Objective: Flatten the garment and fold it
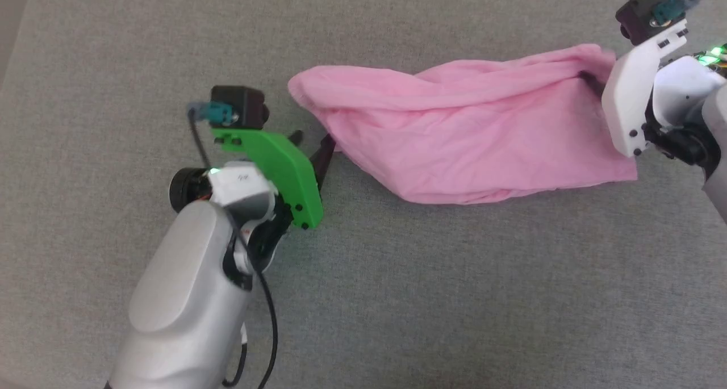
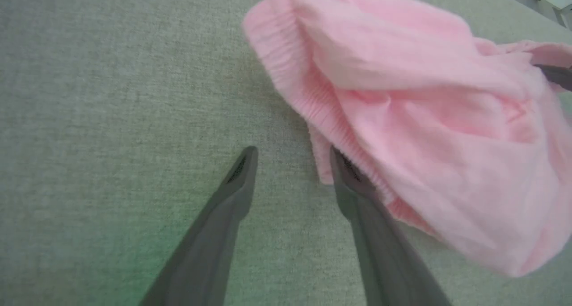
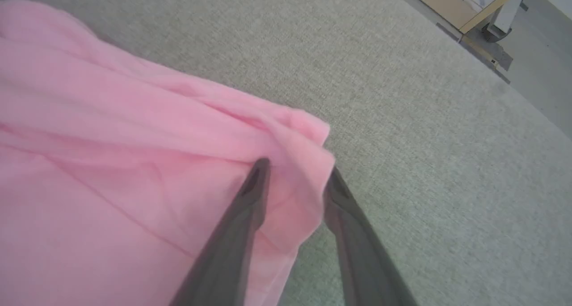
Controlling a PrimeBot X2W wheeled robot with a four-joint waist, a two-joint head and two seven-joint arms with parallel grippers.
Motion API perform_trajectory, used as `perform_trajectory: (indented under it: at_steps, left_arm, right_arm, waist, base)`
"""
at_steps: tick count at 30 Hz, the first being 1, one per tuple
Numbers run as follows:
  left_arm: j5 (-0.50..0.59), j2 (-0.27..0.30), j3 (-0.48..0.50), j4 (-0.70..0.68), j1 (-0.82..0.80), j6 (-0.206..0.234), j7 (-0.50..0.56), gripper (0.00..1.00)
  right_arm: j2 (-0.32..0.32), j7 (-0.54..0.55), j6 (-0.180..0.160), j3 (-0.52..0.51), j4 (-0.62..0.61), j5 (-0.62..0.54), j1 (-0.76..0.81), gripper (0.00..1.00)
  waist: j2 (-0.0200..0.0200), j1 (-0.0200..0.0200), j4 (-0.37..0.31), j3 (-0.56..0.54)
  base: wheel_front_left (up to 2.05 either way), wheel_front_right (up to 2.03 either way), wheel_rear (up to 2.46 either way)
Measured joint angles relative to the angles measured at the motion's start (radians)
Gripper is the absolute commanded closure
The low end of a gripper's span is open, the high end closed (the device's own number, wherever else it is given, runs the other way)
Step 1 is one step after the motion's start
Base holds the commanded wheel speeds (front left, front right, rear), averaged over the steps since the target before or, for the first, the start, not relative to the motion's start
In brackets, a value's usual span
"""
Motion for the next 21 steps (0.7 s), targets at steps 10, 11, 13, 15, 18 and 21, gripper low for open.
perform_trajectory:
  at_steps: [10, 11, 13, 15, 18, 21]
  left_arm:
    - [0.021, -0.005, 0.077, -0.049, 0.181, -0.026, -0.389, 0.00]
    - [0.021, -0.007, 0.085, -0.048, 0.198, -0.027, -0.424, 0.00]
    - [0.035, -0.010, 0.101, -0.045, 0.233, -0.033, -0.523, 0.00]
    - [0.041, -0.019, 0.117, -0.040, 0.255, -0.041, -0.619, 0.00]
    - [0.077, -0.024, 0.134, -0.015, 0.275, -0.052, -0.727, 0.00]
    - [0.131, -0.027, 0.154, 0.004, 0.285, -0.073, -0.752, 0.00]
  right_arm:
    - [-0.009, -0.252, 0.000, -0.070, -0.095, 0.024, 0.174, 0.00]
    - [-0.006, -0.268, 0.000, -0.088, -0.104, 0.024, 0.197, 0.00]
    - [0.004, -0.309, 0.000, -0.138, -0.123, 0.026, 0.256, 0.00]
    - [0.019, -0.345, 0.000, -0.191, -0.136, 0.015, 0.310, 0.00]
    - [0.066, -0.399, 0.000, -0.293, -0.149, -0.019, 0.388, 0.00]
    - [0.141, -0.436, 0.000, -0.393, -0.156, -0.062, 0.456, 0.00]
  waist:
    - [0.0000, -0.0001, -0.016, -0.115]
    - [0.0000, -0.0001, -0.017, -0.127]
    - [0.0000, -0.0001, -0.022, -0.157]
    - [0.0000, -0.0002, -0.025, -0.183]
    - [0.0000, -0.0002, -0.031, -0.219]
    - [0.0000, -0.0002, -0.037, -0.249]
  base:
    - [0.00, 0.00, 0.00]
    - [0.00, 0.00, 0.00]
    - [0.00, 0.00, 0.00]
    - [0.00, 0.00, 0.00]
    - [0.00, 0.00, 0.00]
    - [0.00, 0.00, 0.00]
